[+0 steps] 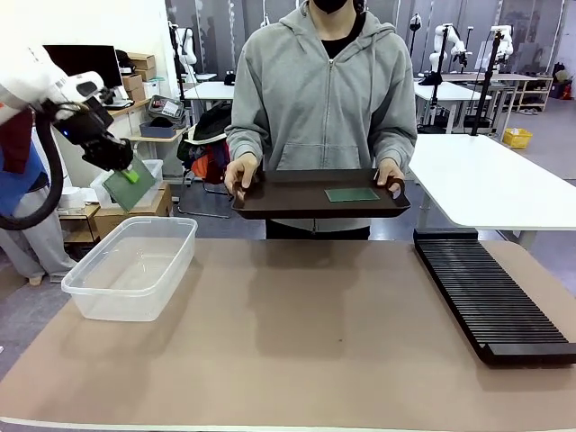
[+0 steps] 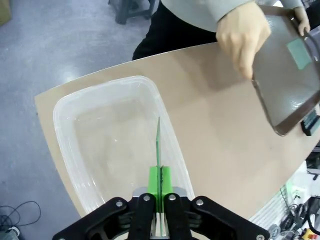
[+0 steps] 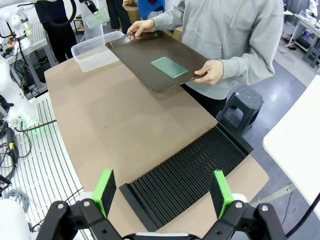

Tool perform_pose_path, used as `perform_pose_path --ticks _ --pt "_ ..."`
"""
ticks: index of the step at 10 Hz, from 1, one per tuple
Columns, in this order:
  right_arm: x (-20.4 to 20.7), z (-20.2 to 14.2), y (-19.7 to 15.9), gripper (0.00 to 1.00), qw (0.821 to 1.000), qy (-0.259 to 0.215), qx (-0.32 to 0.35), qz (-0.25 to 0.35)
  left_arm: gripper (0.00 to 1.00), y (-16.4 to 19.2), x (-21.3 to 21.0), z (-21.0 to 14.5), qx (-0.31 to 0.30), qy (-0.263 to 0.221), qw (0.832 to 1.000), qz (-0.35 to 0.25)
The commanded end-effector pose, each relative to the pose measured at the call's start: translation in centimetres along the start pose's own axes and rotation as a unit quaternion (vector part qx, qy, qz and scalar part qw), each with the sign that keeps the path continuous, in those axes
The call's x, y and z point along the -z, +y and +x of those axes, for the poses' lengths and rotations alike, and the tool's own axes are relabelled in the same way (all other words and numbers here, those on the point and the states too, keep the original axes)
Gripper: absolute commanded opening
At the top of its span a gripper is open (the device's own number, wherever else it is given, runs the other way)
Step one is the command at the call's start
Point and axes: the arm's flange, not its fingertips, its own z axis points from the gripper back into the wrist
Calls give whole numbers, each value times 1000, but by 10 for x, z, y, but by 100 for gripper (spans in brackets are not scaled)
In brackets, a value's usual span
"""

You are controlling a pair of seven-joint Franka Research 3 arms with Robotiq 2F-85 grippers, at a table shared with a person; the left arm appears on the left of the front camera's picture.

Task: Sort PCBs into racks and boxes based on the side picked up.
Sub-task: If the short side of the Blank PCB is picked up, insert it into the PCB Rack ; if the long side is picked up, place it in the Organizing box.

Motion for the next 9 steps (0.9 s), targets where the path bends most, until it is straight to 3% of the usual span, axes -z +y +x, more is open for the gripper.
perform_pose_path --ticks 1,4,5,9 --pt "1 -1 0 100 1000 0 -1 1 3 -11 26 -25 2 -2 1000 17" --pt "1 -1 0 100 1000 0 -1 1 3 -11 42 -30 -35 -27 999 4" --pt "1 -1 0 100 1000 0 -1 1 3 -6 42 -26 -12 2 1000 5" --pt "1 -1 0 100 1000 0 -1 1 3 -7 44 -27 -17 -3 1000 5"
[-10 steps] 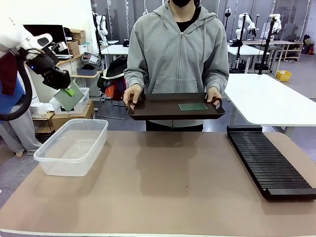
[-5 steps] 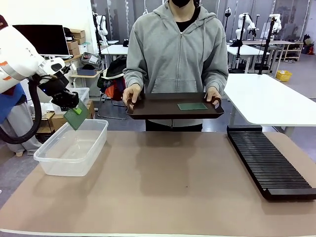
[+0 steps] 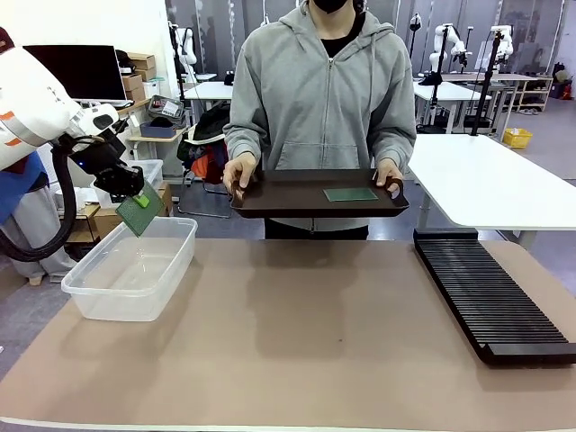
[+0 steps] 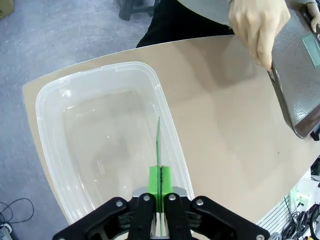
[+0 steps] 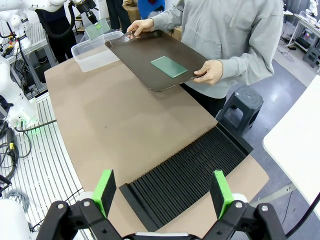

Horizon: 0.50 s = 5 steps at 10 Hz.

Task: Sort PCBs into racks and boxes based on the side picked up.
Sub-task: If the short side of the Blank PCB is picked up, insert it into the PCB Rack ; if the long side is picked up, place it in the Organizing box.

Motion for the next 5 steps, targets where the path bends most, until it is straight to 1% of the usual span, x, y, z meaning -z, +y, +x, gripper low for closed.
perform_pose_path --ticks 1,2,3,5 --pt "1 -1 0 100 1000 0 -1 1 3 3 13 1 23 13 999 24" --pt "1 -1 0 100 1000 0 -1 1 3 8 29 0 39 19 998 43" --pt "1 -1 0 100 1000 0 -1 1 3 16 43 -3 42 13 998 40" --pt "1 -1 0 100 1000 0 -1 1 3 27 59 -17 18 22 999 23"
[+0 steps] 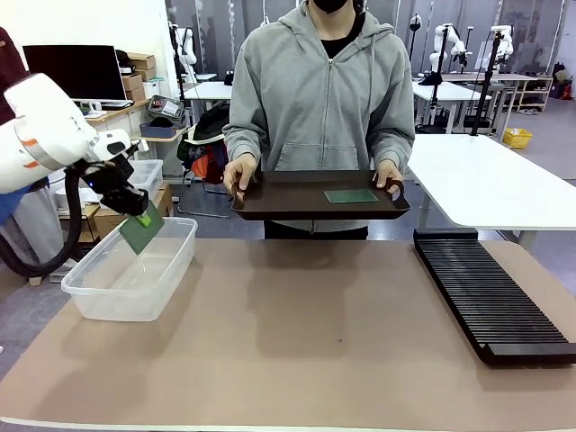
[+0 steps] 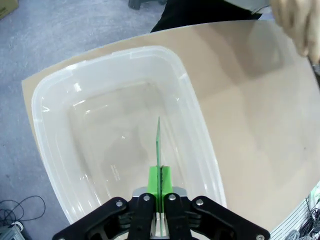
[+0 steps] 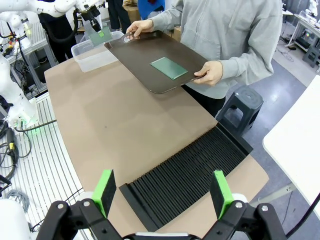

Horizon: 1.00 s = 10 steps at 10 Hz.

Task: Sort PCBs into racks and boxes based on the side picked up.
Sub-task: If the short side of the Blank PCB is picked up, insert it into the PCB Rack ; if the long side is picked up, place it in the Organizing box.

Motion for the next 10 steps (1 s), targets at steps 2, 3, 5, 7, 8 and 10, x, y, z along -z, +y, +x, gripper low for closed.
perform_pose_path --ticks 2,3,5,7,8,10 --pt "1 -1 0 100 1000 0 -1 1 3 10 28 -23 -15 -1 1000 -6" --pt "1 -1 0 100 1000 0 -1 1 3 13 41 -27 -26 -1 1000 -13" --pt "1 -1 0 100 1000 0 -1 1 3 11 62 -36 -42 4 999 -16" --pt "1 -1 0 100 1000 0 -1 1 3 13 77 -36 -46 13 999 -15" --pt "1 -1 0 100 1000 0 -1 1 3 12 80 -36 -49 18 998 -19" --pt "1 -1 0 100 1000 0 -1 1 22 12 84 -37 -52 26 998 -15"
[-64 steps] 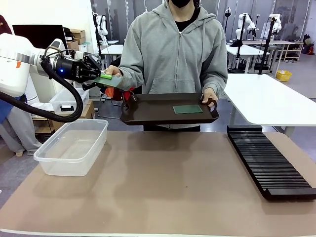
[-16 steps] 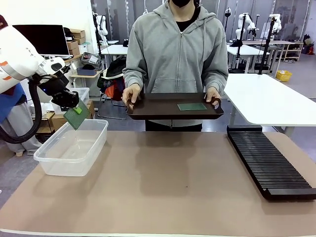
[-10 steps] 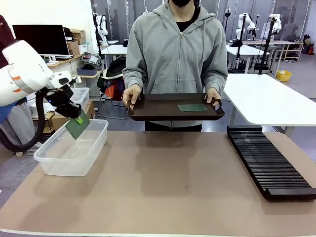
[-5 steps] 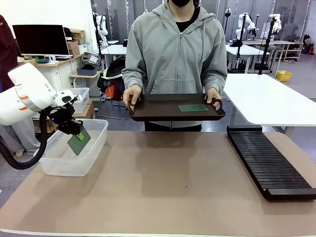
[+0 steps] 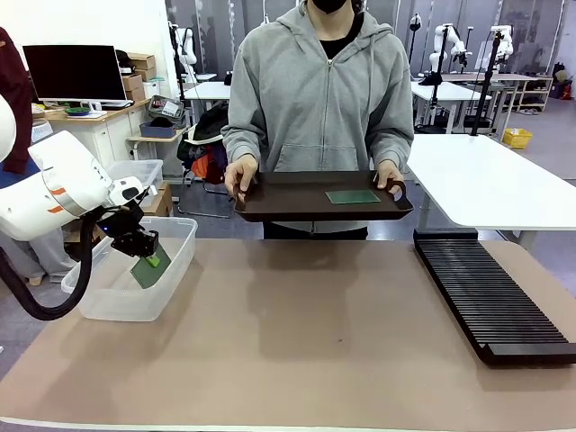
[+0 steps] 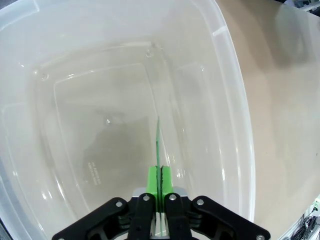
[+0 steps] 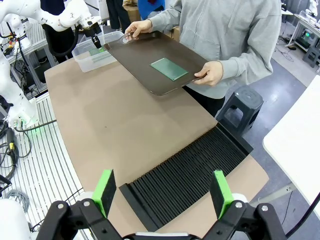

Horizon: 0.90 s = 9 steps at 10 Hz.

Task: Sort PCBs into racks and boxes based on the side picked up.
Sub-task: If the short side of the Blank PCB is picked up, insert it into the PCB Rack ; if the long side is picked up, place it in the Organizing box.

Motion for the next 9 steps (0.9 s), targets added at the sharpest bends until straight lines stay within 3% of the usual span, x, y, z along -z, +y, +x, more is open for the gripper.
perform_pose_path --ticks 1,2,3,4,5,6,9 --pt "1 -1 0 100 1000 0 -1 1 23 4 -1 1 -3 -8 1000 4" --pt "1 -1 0 100 1000 0 -1 1 42 6 -2 2 -3 -12 1000 8" --pt "1 -1 0 100 1000 0 -1 1 27 8 -7 3 -2 -16 1000 17" --pt "1 -1 0 100 1000 0 -1 1 62 8 -15 3 -5 -29 999 33" --pt "1 -1 0 100 1000 0 -1 1 47 8 -25 5 -1 -42 998 45" --pt "1 -1 0 100 1000 0 -1 1 82 7 -36 8 14 -51 997 54" --pt "1 -1 0 100 1000 0 -1 1 82 -7 -79 9 54 -55 996 49"
